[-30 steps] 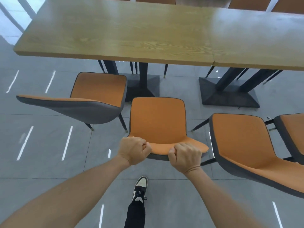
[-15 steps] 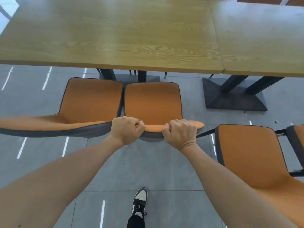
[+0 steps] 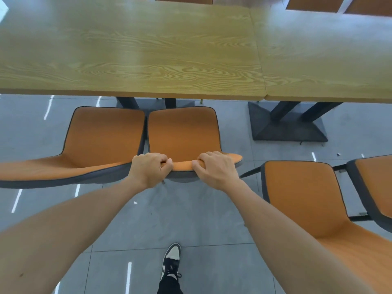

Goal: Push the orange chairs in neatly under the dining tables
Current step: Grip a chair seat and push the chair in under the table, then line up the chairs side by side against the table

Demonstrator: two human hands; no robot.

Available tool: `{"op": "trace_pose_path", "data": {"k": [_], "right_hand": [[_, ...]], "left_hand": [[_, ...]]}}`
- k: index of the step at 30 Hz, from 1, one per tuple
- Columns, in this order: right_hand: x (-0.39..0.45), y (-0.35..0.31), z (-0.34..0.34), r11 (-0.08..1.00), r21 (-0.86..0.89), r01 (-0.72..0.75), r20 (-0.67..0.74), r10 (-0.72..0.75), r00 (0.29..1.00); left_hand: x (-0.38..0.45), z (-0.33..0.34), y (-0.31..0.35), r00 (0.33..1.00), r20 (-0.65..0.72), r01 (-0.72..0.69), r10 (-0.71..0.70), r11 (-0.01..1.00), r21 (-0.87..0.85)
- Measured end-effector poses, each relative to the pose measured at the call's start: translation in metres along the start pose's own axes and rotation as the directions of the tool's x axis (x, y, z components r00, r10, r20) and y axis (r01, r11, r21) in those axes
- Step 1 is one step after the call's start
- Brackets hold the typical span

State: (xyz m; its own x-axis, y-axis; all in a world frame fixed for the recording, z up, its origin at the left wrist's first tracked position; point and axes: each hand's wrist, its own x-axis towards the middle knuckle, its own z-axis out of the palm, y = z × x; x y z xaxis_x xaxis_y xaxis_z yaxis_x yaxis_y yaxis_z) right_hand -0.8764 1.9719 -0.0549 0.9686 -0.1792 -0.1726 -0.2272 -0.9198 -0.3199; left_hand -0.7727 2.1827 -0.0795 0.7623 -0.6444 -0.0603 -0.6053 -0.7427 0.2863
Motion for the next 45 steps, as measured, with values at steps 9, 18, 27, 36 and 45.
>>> {"op": "trace_pose_path", "data": {"k": [9,18,27,36,45], "right_hand": [[-0.126,0.109,-0.091,0.999,0.032,-0.035,0.161,0.029,0.987],[-0.329,0.318,-0.162,0.956,-0.087,-0.279,-0.062,0.275,0.96],[-0.473,0.431,-0.122,0.916,0.023,-0.401,0.018,0.4,0.916],[-0.487,0.467,-0.065,0.947,-0.174,-0.271,-0.203,0.235,0.951],[-0.388,0.497,-0.091,0.956,-0.053,-0.289,-0.45,0.236,0.861]], "left_hand": [[0.003,-0.012,0.176,0.997,0.073,0.027,-0.025,0.999,-0.025],[-0.069,0.041,0.501,0.988,0.154,0.037,-0.004,0.977,-0.209],[-0.17,0.134,0.649,0.94,0.341,0.078,-0.005,0.977,-0.2],[-0.172,0.186,0.636,0.965,0.256,0.1,-0.058,0.983,-0.152],[-0.053,0.175,0.623,0.988,0.153,-0.017,0.028,0.997,-0.075]]}}
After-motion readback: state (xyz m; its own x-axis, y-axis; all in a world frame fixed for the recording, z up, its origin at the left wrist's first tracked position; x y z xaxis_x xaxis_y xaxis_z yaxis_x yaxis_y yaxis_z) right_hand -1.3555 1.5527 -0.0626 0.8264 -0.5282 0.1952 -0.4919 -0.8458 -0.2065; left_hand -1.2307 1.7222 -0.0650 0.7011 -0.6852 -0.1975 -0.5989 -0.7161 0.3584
